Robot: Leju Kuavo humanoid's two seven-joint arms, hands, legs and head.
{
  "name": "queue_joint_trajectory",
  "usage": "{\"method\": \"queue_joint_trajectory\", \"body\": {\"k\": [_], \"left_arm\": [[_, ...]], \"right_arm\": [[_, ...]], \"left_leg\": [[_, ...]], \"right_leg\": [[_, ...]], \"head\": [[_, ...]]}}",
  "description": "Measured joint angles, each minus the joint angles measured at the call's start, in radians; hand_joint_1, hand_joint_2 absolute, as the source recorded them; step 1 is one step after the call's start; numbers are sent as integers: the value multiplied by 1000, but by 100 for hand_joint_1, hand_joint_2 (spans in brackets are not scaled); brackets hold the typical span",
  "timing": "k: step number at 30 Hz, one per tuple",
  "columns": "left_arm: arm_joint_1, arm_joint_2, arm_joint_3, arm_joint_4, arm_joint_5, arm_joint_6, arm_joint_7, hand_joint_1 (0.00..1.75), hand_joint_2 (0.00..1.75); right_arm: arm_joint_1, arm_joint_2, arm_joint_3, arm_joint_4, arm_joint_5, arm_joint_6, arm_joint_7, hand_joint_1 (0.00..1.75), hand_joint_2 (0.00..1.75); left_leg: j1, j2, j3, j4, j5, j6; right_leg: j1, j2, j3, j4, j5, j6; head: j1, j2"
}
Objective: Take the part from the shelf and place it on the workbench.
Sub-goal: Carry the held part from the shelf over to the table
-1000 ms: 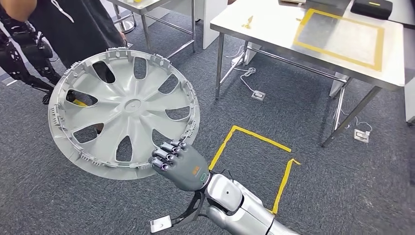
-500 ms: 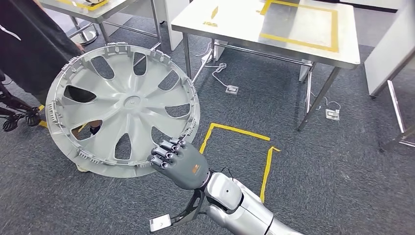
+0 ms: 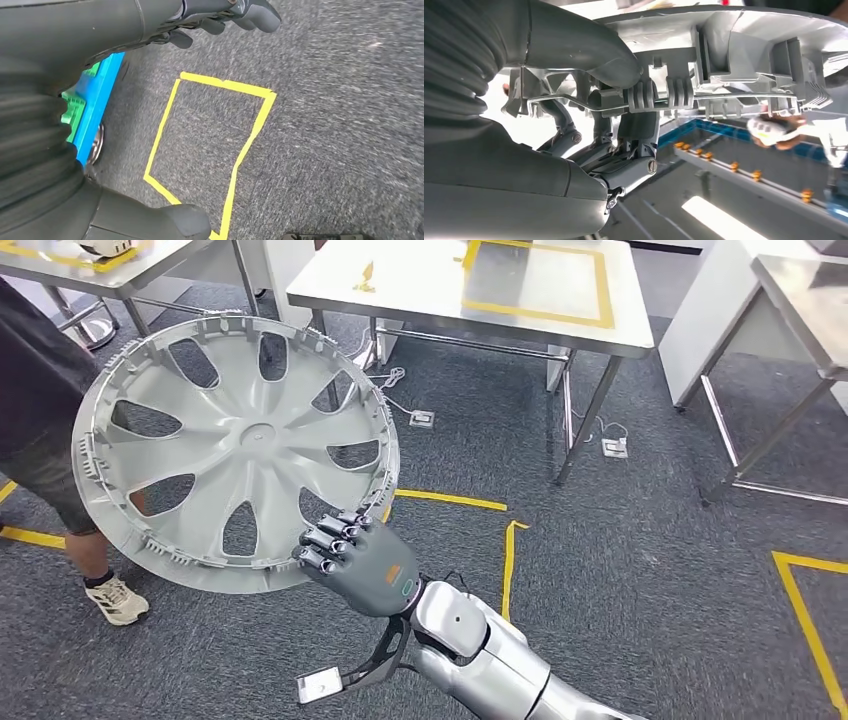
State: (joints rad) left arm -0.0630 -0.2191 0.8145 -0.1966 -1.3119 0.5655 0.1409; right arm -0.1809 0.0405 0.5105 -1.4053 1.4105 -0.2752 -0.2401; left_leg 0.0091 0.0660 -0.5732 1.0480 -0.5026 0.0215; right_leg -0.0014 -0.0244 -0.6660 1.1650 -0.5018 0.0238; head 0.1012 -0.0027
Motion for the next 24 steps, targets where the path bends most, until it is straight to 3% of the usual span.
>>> {"method": "queue_joint_trajectory", "body": {"k": [2, 3, 5, 6, 8, 10, 12, 13, 14, 16, 18, 19, 20, 21, 22, 24], "left_arm": [[0, 0, 0, 0, -2, -4, -5, 0, 175], [-1, 0, 0, 0, -2, -4, -9, 0, 175], [-2, 0, 0, 0, -3, -5, -16, 0, 175], [-4, 0, 0, -1, -4, -5, -20, 0, 175], [-5, 1, 0, -1, -8, -4, -28, 0, 175], [-3, 2, 0, -1, -11, -4, -39, 0, 175], [1, 4, 1, -1, -12, -2, -50, 0, 175], [2, 5, 1, -1, -12, 1, -55, 0, 175], [3, 6, 1, -1, -13, 4, -61, 0, 175], [3, 6, 1, -1, -13, 11, -70, 0, 175], [3, 6, 1, 0, -12, 17, -71, 0, 175], [2, 6, 1, 1, -12, 18, -68, 0, 175], [1, 6, 1, 1, -11, 20, -64, 0, 175], [0, 5, 1, 0, -11, 20, -57, 0, 175], [0, 4, 1, 0, -12, 21, -51, 0, 175], [-1, 1, 2, 0, -12, 22, -41, 0, 175]], "right_arm": [[-5, 4, 0, 2, -1, -2, 6, 175, 175], [-7, 5, 0, 2, -1, -5, 8, 175, 175], [-8, 8, 0, 2, 0, -12, 10, 175, 175], [-8, 8, 0, 2, 1, -14, 10, 175, 175], [-8, 10, 0, 1, 2, -17, 11, 175, 175], [-8, 13, 0, 1, 2, -17, 12, 175, 175], [-7, 14, 0, 1, 3, -18, 12, 175, 175], [-6, 14, 0, 1, 3, -18, 12, 175, 175], [-6, 14, 0, 1, 3, -18, 12, 175, 175], [-6, 14, 0, 1, 3, -18, 12, 175, 175], [-8, 16, 0, 1, 2, -19, 12, 175, 175], [-9, 16, 0, 1, 2, -19, 13, 175, 175], [-10, 17, 0, 2, 1, -19, 13, 175, 175], [-10, 17, 0, 2, 0, -19, 13, 175, 175], [-12, 17, 0, 2, -1, -19, 14, 175, 175], [-22, 19, 0, 5, -7, -19, 16, 175, 175]], "left_leg": [[-4, 20, 3, 0, -3, -7], [-5, 28, 4, 0, -4, -11], [-7, 49, 9, -5, -6, -22], [-7, 46, 11, -3, -9, -27], [-5, 5, -6, 43, -42, -37], [-1, -46, -61, 161, -102, -44], [2, -58, -107, 250, -125, -50], [3, -60, -107, 244, -108, -52], [6, -66, -91, 204, -74, -54], [15, -113, -36, 76, -11, -60], [21, -156, -7, 11, 3, -57], [19, -160, -6, 8, -3, -51], [17, -149, -5, 8, -1, -42], [16, -135, -4, 5, 1, -34], [16, -123, -3, 1, 4, -27], [15, -94, -1, -5, 6, -15]], "right_leg": [[14, -39, 57, -110, 30, -15], [20, -47, 65, -131, 32, -21], [21, -24, 63, -137, 36, -30], [18, -13, 66, -143, 40, -34], [7, 9, 74, -155, 48, -43], [1, 31, 75, -158, 50, -48], [-1, 59, 75, -156, 50, -49], [-3, 74, 75, -155, 49, -48], [-5, 90, 75, -151, 48, -45], [-10, 118, 71, -138, 42, -33], [-12, 141, 59, -126, 39, -18], [-14, 152, 52, -125, 40, -10], [-16, 164, 48, -127, 44, -3], [-18, 162, 45, -126, 45, 3], [-17, 144, 37, -115, 39, 7], [-13, 82, -4, -36, -2, 12]], "head": [[-1, 0], [-2, 0], [-2, 0], [-3, 0], [-8, 0], [-14, 0], [-14, 0], [-14, 0], [-14, 0], [-16, 0], [-19, 0], [-20, 0], [-20, 0], [-20, 0], [-17, 0], [-11, 0]]}}
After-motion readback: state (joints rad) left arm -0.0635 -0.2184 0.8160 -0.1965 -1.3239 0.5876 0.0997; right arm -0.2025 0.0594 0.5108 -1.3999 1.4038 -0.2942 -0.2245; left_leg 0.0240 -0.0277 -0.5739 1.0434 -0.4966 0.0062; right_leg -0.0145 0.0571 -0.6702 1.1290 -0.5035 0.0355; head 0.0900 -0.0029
